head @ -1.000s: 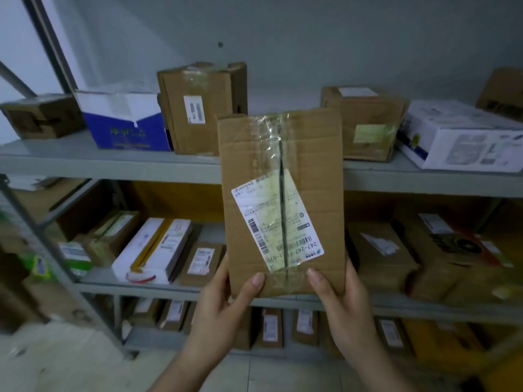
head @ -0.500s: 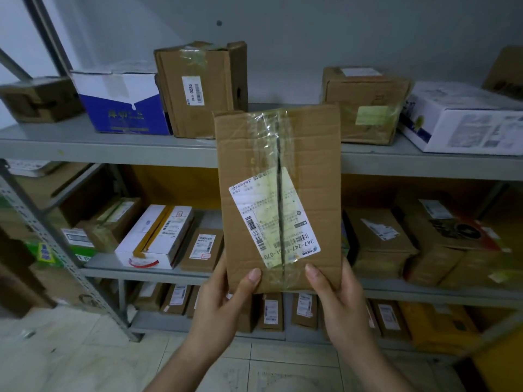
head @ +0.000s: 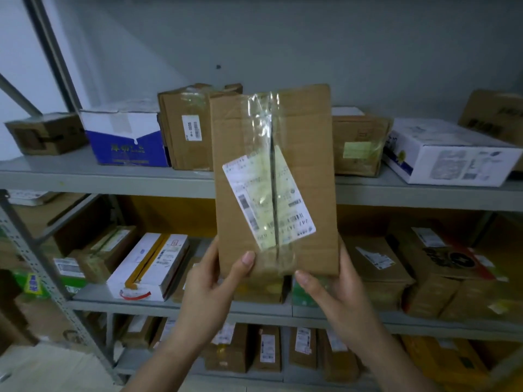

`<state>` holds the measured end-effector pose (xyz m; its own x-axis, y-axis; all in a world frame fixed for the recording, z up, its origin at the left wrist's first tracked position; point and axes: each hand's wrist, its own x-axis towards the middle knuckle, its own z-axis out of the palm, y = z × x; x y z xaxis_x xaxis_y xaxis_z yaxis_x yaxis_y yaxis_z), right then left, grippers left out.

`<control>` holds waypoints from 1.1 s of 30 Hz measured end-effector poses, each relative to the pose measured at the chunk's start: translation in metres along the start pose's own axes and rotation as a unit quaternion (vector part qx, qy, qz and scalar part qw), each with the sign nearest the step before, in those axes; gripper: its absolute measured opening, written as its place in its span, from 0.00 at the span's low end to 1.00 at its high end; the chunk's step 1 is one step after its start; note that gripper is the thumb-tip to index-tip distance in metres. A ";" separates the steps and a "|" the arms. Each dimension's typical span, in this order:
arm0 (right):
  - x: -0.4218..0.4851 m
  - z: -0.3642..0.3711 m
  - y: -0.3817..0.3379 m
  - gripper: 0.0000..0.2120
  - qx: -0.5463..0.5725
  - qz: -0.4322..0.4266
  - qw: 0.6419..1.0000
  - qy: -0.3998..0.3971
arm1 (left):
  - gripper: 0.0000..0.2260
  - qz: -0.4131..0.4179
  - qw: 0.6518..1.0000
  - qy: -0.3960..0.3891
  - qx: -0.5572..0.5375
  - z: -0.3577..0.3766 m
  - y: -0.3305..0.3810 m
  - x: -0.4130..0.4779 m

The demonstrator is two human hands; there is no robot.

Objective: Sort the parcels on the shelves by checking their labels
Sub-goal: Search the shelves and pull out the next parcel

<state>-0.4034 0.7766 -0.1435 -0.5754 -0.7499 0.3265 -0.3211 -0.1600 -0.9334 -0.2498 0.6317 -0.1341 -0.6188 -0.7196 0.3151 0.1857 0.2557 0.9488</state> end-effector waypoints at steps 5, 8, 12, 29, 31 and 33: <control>0.040 -0.015 -0.024 0.37 -0.012 -0.046 0.998 -0.028 | 0.20 0.045 0.999 -0.009 0.008 -0.003 0.043 0.051; 0.056 -0.025 -0.030 0.36 -0.010 -0.039 0.999 -0.008 | 0.20 0.068 0.998 -0.012 0.008 -0.001 0.055 0.070; 0.077 -0.033 -0.043 0.33 -0.086 -0.067 0.994 0.010 | 0.22 0.105 0.991 -0.012 0.086 -0.006 0.052 0.096; 0.218 -0.032 -0.007 0.07 -0.410 -0.181 0.862 0.238 | 0.32 0.237 0.892 0.100 0.371 -0.007 -0.006 0.225; 0.231 -0.029 -0.002 0.07 -0.433 -0.181 0.852 0.232 | 0.32 0.234 0.897 0.106 0.359 -0.004 -0.003 0.241; 0.244 -0.026 0.004 0.07 -0.452 -0.180 0.845 0.221 | 0.33 0.213 0.909 0.111 0.339 -0.001 -0.002 0.254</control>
<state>-0.5645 0.6098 -0.0636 -0.4787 -0.4118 0.7754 -0.8636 0.3800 -0.3314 -0.4066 0.4479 -0.0557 -0.4179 -0.5546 0.7196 -0.1877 0.8276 0.5289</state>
